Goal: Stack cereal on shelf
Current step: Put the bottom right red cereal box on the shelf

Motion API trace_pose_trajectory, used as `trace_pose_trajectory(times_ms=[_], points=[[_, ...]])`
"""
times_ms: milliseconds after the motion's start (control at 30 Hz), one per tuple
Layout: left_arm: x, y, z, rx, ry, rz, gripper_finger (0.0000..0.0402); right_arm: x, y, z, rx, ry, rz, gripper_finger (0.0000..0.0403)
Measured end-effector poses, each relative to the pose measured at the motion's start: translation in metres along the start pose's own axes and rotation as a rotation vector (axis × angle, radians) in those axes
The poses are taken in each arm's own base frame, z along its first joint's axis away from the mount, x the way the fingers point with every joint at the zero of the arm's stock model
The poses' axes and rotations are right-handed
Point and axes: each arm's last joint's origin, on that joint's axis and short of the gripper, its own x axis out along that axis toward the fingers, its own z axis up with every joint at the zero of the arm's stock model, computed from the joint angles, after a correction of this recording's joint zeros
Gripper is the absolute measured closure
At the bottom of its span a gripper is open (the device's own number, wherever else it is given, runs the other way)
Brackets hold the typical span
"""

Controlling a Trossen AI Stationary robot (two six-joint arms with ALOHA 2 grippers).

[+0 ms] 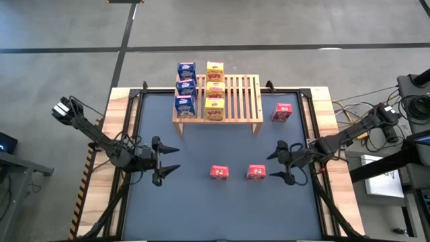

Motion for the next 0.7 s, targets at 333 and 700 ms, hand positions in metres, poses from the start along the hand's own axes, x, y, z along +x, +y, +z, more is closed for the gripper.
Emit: trace_pose_trajectory(times_ms=[333, 700], points=[[0.0, 0.0, 0.0, 0.0, 0.0, 0.0, 0.0109, 0.005, 0.002, 0.004, -0.019, -0.03, 0.001, 0.0055], [0.0, 0.0, 0.0, 0.001, 0.001, 0.0, 0.0109, 0.013, 0.005, 0.006, -0.001, -0.044, 0.007, 0.0055]])
